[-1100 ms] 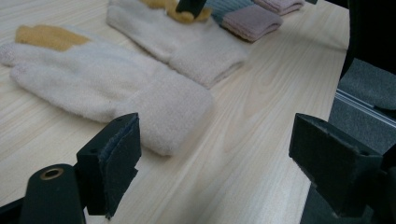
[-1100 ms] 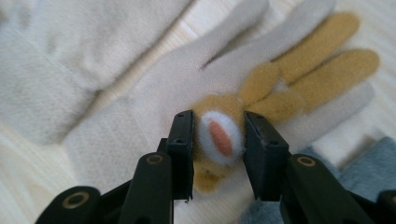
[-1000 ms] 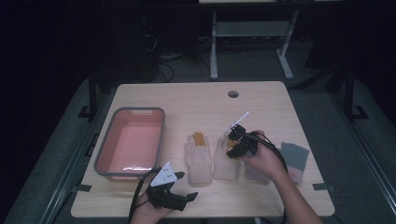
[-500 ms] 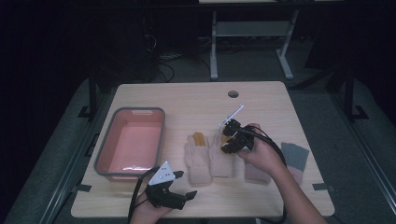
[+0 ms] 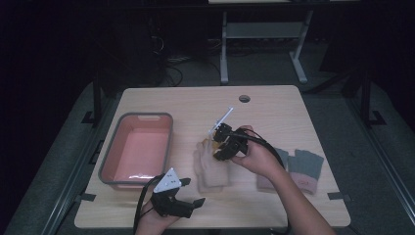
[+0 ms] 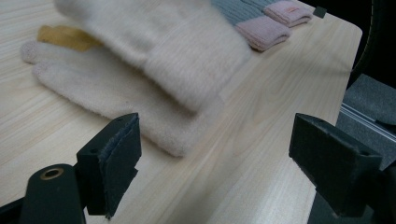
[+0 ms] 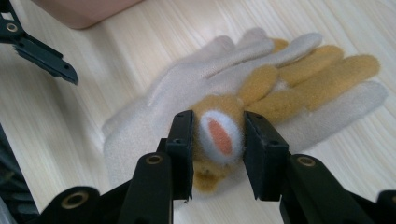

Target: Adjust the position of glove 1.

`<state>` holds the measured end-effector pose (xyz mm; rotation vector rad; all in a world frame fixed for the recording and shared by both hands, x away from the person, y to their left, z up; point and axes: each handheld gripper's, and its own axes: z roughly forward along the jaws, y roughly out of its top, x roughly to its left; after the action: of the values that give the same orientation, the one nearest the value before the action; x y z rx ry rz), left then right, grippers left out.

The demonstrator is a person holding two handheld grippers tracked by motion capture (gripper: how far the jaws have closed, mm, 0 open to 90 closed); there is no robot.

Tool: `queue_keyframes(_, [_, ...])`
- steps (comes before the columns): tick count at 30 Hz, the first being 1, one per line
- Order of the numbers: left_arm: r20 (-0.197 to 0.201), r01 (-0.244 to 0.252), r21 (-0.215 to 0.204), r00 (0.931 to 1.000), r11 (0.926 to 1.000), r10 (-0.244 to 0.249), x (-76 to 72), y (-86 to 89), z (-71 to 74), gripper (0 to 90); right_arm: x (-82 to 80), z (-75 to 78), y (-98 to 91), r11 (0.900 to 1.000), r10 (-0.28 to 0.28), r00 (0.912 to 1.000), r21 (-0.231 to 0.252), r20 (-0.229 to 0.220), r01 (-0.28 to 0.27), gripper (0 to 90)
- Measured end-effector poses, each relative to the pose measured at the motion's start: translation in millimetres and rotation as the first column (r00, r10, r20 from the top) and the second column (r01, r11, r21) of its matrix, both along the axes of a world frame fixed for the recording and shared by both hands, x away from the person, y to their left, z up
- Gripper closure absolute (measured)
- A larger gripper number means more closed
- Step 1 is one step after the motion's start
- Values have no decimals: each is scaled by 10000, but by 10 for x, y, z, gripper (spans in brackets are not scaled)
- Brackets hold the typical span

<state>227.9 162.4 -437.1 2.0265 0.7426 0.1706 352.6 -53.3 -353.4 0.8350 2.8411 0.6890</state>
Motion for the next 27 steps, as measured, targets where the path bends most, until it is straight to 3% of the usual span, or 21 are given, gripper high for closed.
queue_keyframes(11, [54,-36,-76,10000,10000,36,5,17,8,168,34,-86,236,9982,598,9979,-78,-239,-600,650])
queue_keyframes(15, [19,-14,-38,10000,10000,14,8,16,9,168,62,-165,305,9970,702,9968,-308,-386,-714,647])
queue_keyframes(27, [14,-11,-103,10000,9999,11,5,13,10,168,173,-513,280,9979,286,9938,-546,-1073,-346,620])
